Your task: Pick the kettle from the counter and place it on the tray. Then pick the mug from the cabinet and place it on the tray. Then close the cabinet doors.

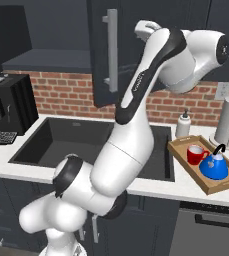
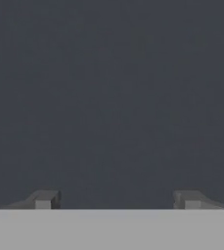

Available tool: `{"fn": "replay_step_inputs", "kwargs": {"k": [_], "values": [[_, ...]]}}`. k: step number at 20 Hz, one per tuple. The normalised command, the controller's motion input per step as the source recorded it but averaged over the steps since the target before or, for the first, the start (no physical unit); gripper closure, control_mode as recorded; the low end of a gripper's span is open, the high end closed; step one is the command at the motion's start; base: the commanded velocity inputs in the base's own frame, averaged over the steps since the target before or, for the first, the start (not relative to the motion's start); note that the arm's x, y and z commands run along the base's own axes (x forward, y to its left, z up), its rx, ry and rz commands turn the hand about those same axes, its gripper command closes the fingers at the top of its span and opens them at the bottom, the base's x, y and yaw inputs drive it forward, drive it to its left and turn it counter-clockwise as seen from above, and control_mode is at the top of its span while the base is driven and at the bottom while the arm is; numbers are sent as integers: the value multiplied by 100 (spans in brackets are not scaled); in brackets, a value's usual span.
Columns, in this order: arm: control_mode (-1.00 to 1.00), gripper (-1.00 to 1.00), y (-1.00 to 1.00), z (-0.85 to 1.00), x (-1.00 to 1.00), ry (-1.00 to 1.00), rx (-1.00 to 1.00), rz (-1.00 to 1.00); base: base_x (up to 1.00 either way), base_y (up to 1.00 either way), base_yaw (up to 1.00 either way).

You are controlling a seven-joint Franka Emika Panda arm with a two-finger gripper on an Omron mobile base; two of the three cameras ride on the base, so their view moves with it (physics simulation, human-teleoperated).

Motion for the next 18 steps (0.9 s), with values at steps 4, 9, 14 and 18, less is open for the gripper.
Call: {"fn": "replay_step_inputs", "kwargs": {"k": [4,9,14,18], "values": [[-100,-100,98,-7,56,0,-3,-11,0,0,0],[-100,-100,95,-13,52,-12,0,-12,0,0,0],[-100,-100,89,-7,52,-17,0,-12,0,0,0],[-100,-100,85,-11,59,-15,-3,-14,0,0,0]]}}
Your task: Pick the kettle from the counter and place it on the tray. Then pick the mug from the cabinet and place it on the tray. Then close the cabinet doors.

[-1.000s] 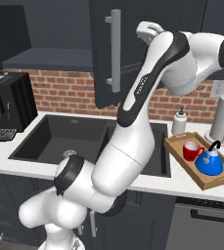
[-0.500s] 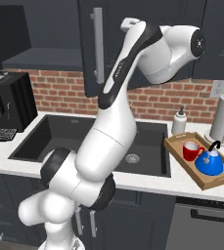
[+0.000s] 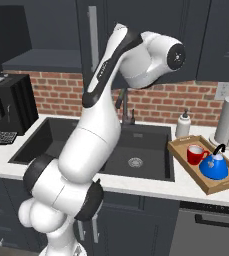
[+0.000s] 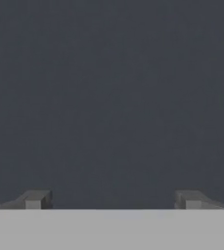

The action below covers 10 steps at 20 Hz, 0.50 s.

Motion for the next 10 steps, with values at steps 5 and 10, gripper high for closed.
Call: {"fn": "replay_step_inputs", "kwargs": {"k": [5,10], "values": [[-100,-100,77,-1,75,-5,-9,-17,0,0,0],[-100,-100,66,0,88,0,-11,-18,0,0,0]]}}
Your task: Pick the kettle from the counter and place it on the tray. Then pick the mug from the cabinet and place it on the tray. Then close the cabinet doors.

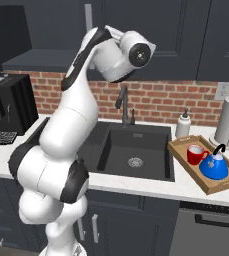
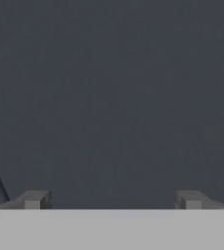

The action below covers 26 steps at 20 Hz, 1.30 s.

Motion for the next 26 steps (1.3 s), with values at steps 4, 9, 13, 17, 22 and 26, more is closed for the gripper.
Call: {"fn": "replay_step_inputs", "kwargs": {"k": [4,9,13,17,22,26], "values": [[-100,-100,58,0,91,0,-11,-17,0,0,0],[-100,-100,36,-1,77,0,-7,-14,0,0,0],[-100,-100,24,-13,56,-4,-5,-14,0,0,0],[-100,-100,22,-14,39,-3,-4,-14,0,0,0],[-100,-100,17,-1,-20,0,-1,-11,0,0,0],[-100,-100,22,6,-52,2,0,-12,0,0,0]]}}
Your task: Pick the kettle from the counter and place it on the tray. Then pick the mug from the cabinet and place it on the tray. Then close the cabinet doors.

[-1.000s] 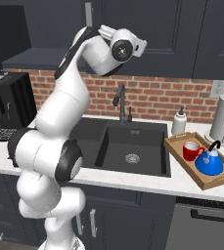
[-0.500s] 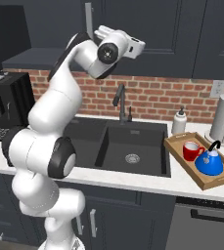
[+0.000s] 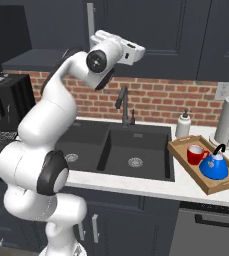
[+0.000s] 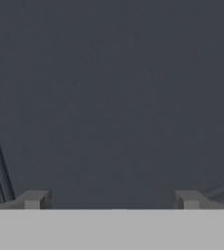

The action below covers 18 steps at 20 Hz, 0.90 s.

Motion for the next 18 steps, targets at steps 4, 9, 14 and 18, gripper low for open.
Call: {"fn": "replay_step_inputs", "kwargs": {"k": [4,9,14,18], "values": [[-100,-100,19,27,-50,13,0,-13,0,0,0],[-100,-100,10,18,-66,24,0,-13,0,0,0],[-100,-100,8,11,-84,29,-1,-14,0,0,0],[-100,-100,19,-2,-89,22,-7,-14,0,0,0]]}}
